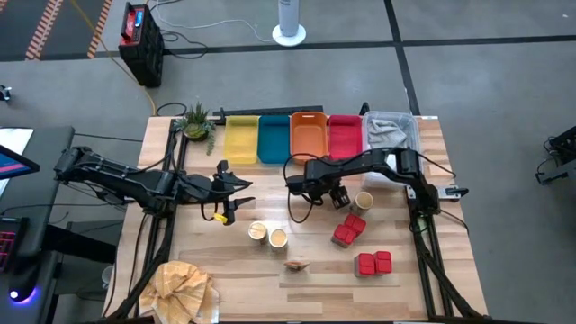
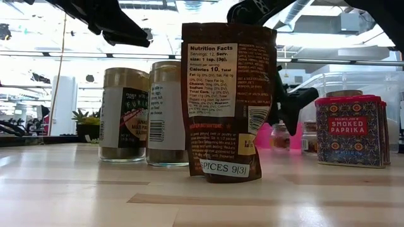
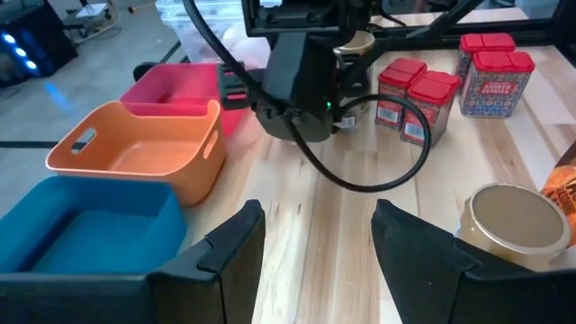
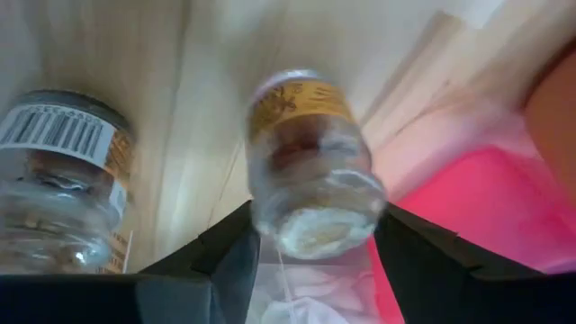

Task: Sort spices by type
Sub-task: Put the top brown spice bottle into the red bin

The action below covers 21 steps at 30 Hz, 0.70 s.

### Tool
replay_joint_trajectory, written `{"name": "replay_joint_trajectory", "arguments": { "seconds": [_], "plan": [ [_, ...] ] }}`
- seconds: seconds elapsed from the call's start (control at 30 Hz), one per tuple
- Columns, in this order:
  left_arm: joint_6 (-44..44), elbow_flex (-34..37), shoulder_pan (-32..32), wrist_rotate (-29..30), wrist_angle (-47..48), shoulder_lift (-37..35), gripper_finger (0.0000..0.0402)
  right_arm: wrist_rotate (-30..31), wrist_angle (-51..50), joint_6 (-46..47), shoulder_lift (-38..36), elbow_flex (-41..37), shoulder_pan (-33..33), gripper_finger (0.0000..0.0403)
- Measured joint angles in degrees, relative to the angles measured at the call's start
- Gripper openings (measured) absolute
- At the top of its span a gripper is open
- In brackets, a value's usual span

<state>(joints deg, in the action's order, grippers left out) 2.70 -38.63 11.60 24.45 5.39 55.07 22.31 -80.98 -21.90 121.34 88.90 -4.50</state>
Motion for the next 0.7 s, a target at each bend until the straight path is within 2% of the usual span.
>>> {"name": "replay_joint_trajectory", "arguments": {
  "seconds": [0.33,0.7],
  "plan": [
    [0.11,0.00,0.00,0.00,0.07,0.00,0.0196,-0.29,-0.26,2.80,-0.66,0.25,1.17,0.0255],
    [2.26,0.00,0.99,-0.07,3.02,-0.02,0.0196,-10.57,2.47,8.46,-5.24,0.57,-3.63,0.0256]
  ]
}}
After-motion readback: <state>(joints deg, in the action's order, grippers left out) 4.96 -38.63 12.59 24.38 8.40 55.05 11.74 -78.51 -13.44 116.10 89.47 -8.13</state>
